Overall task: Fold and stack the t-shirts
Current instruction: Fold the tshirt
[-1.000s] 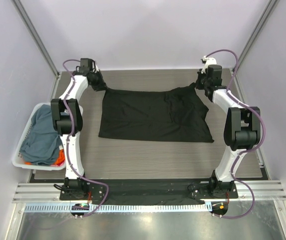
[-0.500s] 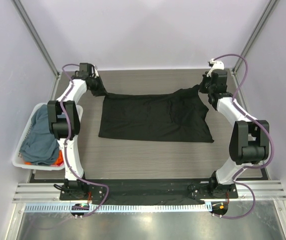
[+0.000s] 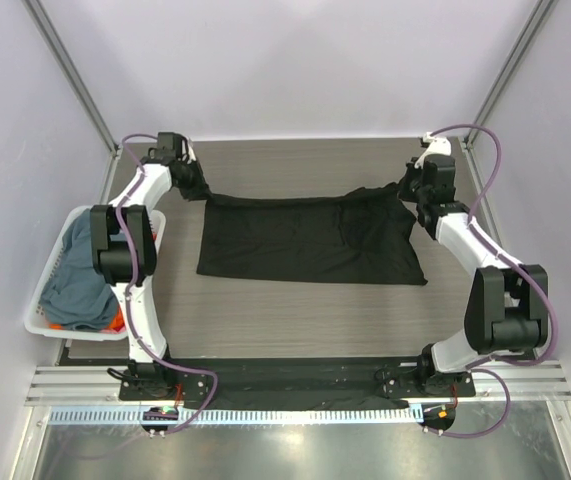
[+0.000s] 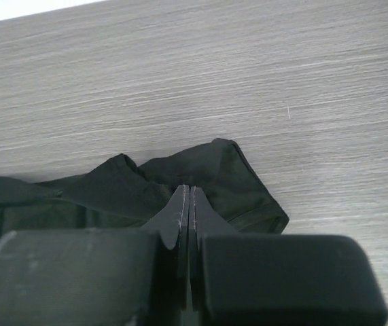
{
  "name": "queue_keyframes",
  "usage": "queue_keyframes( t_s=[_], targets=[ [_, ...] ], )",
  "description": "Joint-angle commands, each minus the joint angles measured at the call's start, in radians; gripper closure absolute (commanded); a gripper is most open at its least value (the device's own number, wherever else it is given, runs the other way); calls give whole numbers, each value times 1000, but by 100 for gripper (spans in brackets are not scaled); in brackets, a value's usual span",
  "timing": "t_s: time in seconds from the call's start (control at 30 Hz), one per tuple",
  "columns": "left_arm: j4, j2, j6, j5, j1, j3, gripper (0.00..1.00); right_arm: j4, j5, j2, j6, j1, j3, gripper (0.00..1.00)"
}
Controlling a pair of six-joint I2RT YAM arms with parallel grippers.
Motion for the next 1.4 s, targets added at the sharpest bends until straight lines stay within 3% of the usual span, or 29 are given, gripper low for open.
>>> queue_keyframes(
  t_s=[0.0,0.47,0.9,1.1,1.17,1.37],
  targets=[
    [21,-75,25,-8,6,-35,100,20,47,-88,24,31,-52,99],
    [41,-149,36,-43,6,-170,100,-60,161,-237,80,42,-189,99],
    [39,-166,21,-40,6,-228,99,-90,152,-301,128,42,-290,99],
    [-19,-193,10,-118,4,-227,82,-146,127,-323,186,43,-328,99],
    [-38,-207,-13,-144,4,-226,72,-156,138,-326,189,43,-345,99],
    [-56,-203,-19,-170,-45,-239,68,-155,112,-327,211,43,-379,99]
  ],
)
